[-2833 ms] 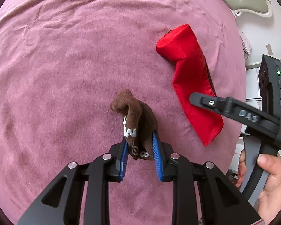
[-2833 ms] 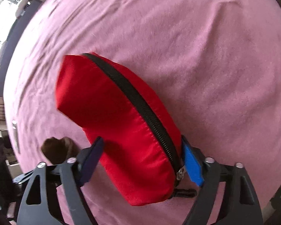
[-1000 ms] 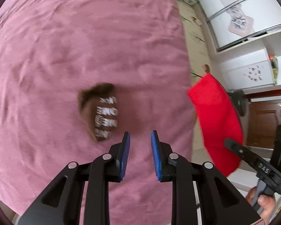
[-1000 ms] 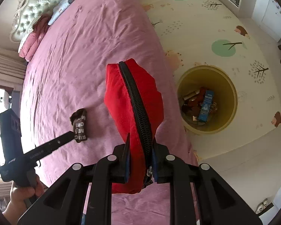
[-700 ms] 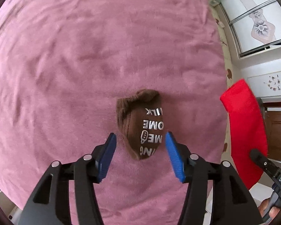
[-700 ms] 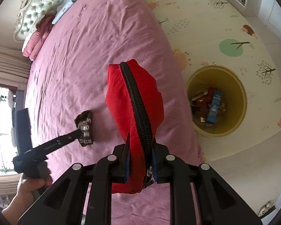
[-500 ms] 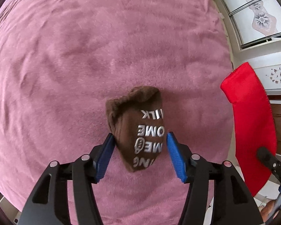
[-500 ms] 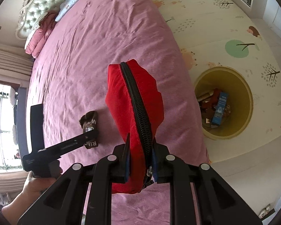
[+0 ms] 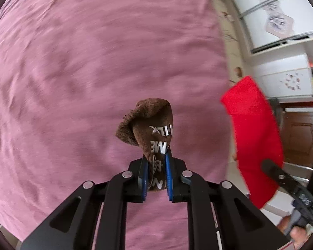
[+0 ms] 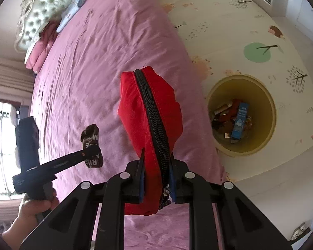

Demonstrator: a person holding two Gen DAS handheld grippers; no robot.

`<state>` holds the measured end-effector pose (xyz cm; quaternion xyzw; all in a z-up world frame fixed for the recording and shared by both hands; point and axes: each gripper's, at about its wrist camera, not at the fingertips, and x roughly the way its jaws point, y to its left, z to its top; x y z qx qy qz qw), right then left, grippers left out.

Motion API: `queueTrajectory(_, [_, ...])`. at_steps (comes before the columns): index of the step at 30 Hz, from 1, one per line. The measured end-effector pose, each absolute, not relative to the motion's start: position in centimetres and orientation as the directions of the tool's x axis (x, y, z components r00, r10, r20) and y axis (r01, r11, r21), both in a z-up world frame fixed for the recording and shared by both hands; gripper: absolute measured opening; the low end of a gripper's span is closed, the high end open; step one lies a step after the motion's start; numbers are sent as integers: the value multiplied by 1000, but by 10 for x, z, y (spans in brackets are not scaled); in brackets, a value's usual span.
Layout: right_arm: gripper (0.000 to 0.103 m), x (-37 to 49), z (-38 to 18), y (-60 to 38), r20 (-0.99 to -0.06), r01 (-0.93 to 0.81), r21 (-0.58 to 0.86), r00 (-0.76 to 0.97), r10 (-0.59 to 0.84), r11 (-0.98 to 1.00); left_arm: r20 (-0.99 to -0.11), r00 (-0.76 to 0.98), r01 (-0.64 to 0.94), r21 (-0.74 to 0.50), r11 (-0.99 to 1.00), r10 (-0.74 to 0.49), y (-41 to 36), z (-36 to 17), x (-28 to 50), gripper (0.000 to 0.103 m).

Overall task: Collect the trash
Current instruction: 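Carry sock and red pouch to the yellow bin and open both tools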

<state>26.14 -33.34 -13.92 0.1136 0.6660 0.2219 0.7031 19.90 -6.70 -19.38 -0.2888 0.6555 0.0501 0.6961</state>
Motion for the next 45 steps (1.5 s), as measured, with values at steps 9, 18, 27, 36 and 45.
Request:
queueTrajectory(9, [18,275,-135,-412,-895,-41,435,94,437,899,-899,129,-281,-437,854,-418,-162,-176,250,14])
queueTrajectory(18, [18,293,-138,-485,-913,41,390,144,381,920,-886,72,-101,-464,880,-459,-266,-181,297,14])
queueTrajectory(27, [41,315,-137,-526,-898,115,418,203,390,901,-895,65,-27,-443,896,-441,-310,-185,325,63])
queueTrajectory(36, [44,313,-125,-514,-892,92,428,205,403,899,-916,66,-27,-398,917,-396,-284,-174,307,76])
queueTrajectory(45, [50,288,-93,-460,-883,-20,438,179,434,899,-925,131,-72,-367,927,-356,-233,-136,267,81])
